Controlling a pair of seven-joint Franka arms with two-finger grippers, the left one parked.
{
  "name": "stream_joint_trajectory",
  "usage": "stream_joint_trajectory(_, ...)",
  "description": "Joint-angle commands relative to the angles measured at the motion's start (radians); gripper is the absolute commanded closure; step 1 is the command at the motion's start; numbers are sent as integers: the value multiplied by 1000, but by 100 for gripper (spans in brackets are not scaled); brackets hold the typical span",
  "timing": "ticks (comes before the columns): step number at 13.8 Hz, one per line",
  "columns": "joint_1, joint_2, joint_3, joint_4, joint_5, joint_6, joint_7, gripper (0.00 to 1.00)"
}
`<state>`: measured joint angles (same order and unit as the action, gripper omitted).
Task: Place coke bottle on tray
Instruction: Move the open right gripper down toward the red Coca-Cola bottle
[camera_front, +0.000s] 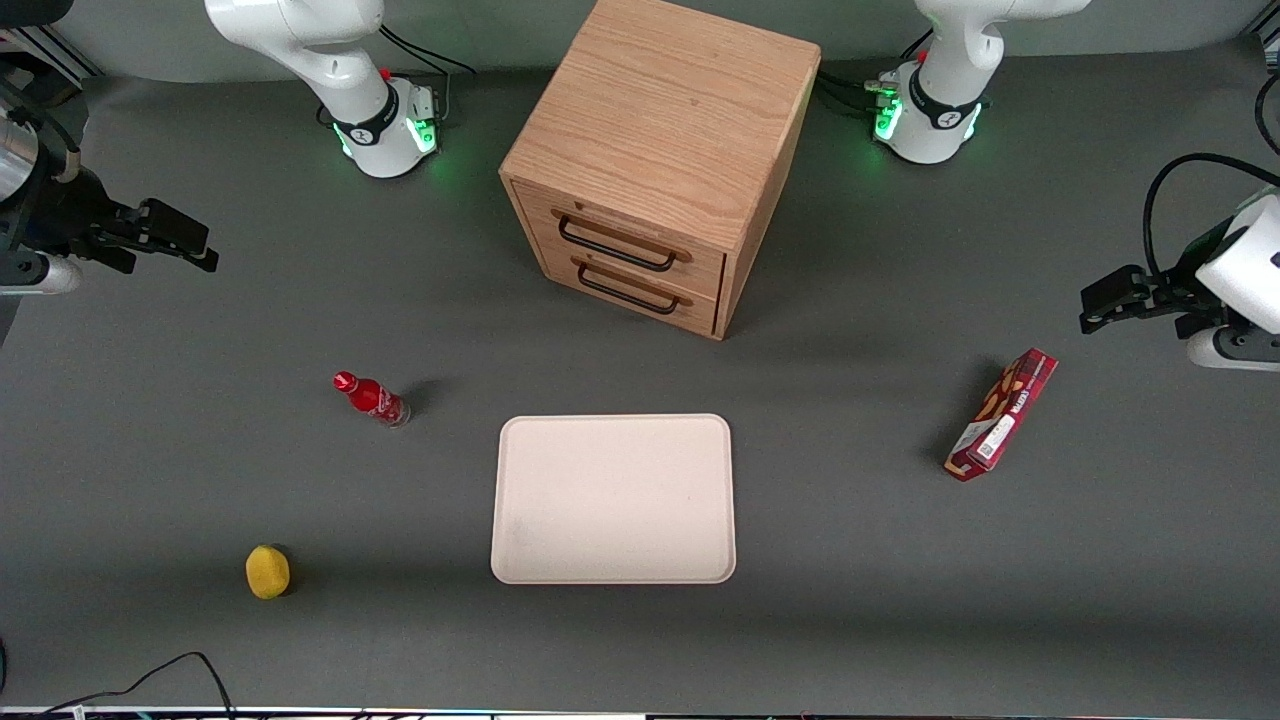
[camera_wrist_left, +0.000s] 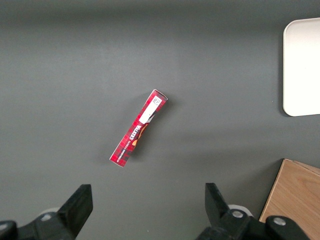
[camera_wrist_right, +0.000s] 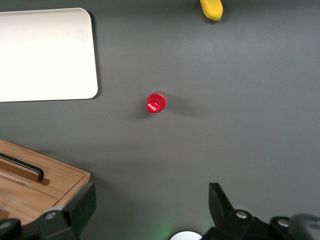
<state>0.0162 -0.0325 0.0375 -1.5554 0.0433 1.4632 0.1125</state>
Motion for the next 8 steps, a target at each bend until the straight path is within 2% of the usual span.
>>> stream_joint_trajectory(1, -27, -15, 30, -9, -2, -23, -2, 0)
stream_joint_trajectory(5, -10, 42, 44, 43, -10, -55, 12, 0)
stream_joint_trajectory(8, -18, 92, 44, 35, -11, -17, 3, 0)
